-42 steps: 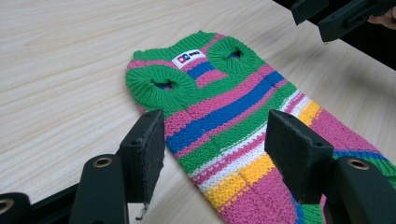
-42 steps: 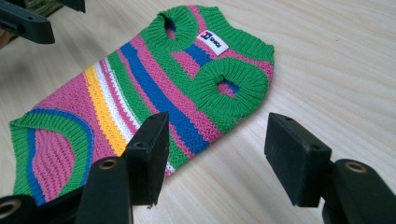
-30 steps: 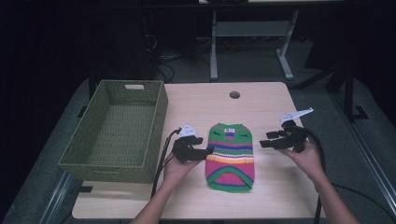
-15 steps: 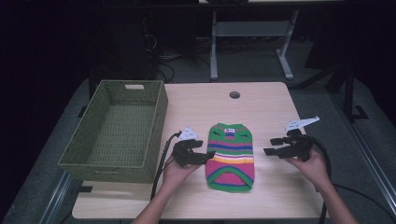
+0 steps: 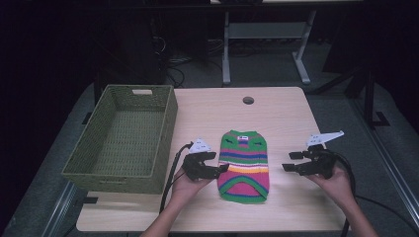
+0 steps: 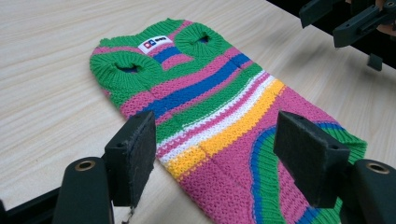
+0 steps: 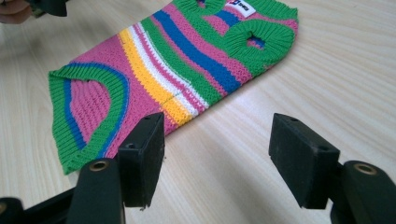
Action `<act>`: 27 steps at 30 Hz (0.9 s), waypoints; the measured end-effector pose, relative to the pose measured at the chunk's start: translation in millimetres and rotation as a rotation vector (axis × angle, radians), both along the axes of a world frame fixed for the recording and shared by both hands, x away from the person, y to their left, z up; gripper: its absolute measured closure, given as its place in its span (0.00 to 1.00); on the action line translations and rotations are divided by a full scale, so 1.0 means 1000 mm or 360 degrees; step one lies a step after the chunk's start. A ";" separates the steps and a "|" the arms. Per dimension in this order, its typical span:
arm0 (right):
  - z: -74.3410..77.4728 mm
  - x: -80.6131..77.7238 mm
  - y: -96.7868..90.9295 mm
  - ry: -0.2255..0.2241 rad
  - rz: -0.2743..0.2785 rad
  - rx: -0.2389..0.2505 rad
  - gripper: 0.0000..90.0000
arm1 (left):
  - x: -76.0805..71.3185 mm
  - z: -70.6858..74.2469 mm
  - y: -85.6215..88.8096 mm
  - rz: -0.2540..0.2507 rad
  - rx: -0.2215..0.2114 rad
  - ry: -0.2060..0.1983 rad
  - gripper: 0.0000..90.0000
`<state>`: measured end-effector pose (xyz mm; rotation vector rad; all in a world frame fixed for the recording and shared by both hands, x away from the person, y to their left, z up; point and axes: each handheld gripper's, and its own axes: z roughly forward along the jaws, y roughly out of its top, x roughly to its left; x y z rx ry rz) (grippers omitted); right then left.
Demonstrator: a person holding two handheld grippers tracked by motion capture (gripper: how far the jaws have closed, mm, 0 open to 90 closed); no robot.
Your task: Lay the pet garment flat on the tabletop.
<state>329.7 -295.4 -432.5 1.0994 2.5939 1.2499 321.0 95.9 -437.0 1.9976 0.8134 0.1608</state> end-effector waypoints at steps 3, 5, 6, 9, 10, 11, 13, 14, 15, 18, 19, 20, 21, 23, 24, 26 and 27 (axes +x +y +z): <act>-0.002 -0.004 -0.001 -0.0008 -0.0003 -0.0021 0.39 | -0.003 0.000 0.001 -0.0008 -0.0009 0.0008 0.32; -0.004 -0.007 -0.003 -0.0003 -0.0003 -0.0017 0.39 | -0.008 -0.001 0.003 -0.0020 -0.0022 0.0014 0.32; -0.004 -0.008 -0.003 0.0011 -0.0010 -0.0027 0.39 | -0.009 -0.001 0.003 -0.0022 -0.0019 0.0012 0.32; -0.005 -0.012 -0.006 -0.0003 -0.0011 -0.0006 0.39 | -0.013 -0.004 0.005 -0.0021 -0.0025 0.0027 0.32; -0.005 -0.013 -0.007 -0.0004 -0.0007 0.0004 0.39 | -0.014 -0.004 0.005 -0.0027 -0.0019 0.0023 0.32; -0.005 -0.014 -0.008 -0.0009 -0.0010 0.0006 0.39 | -0.015 -0.004 0.006 -0.0027 -0.0017 0.0028 0.32; -0.005 -0.016 -0.008 -0.0019 -0.0011 0.0008 0.39 | -0.016 -0.005 0.006 -0.0034 -0.0010 0.0022 0.32; -0.006 -0.018 -0.009 -0.0019 -0.0016 0.0015 0.39 | -0.017 -0.005 0.006 -0.0033 -0.0006 0.0027 0.32; -0.006 -0.019 -0.010 -0.0021 -0.0012 0.0021 0.38 | -0.019 -0.005 0.007 -0.0041 0.0007 0.0019 0.32; -0.008 -0.024 -0.013 -0.0025 -0.0031 0.0018 0.37 | -0.025 -0.005 0.008 -0.0052 0.0025 0.0010 0.32; -0.008 -0.026 -0.014 -0.0024 -0.0039 0.0016 0.37 | -0.027 -0.005 0.009 -0.0058 0.0032 0.0006 0.32; -0.009 -0.027 -0.015 -0.0031 -0.0039 0.0012 0.37 | -0.028 -0.005 0.010 -0.0060 0.0034 0.0006 0.32; -0.010 -0.029 -0.016 -0.0024 -0.0050 0.0015 0.37 | -0.029 -0.005 0.011 -0.0059 0.0034 0.0005 0.32; -0.012 -0.031 -0.018 -0.0022 -0.0061 0.0022 0.36 | -0.030 -0.004 0.011 -0.0059 0.0034 0.0002 0.32; -0.014 -0.032 -0.020 -0.0024 -0.0072 0.0019 0.36 | -0.032 -0.003 0.013 -0.0061 0.0037 -0.0001 0.32; -0.015 -0.035 -0.023 -0.0023 -0.0091 0.0034 0.36 | -0.033 -0.003 0.014 -0.0059 0.0032 0.0002 0.32; -0.016 -0.036 -0.025 -0.0028 -0.0099 0.0043 0.36 | -0.035 -0.002 0.016 -0.0060 0.0038 -0.0005 0.32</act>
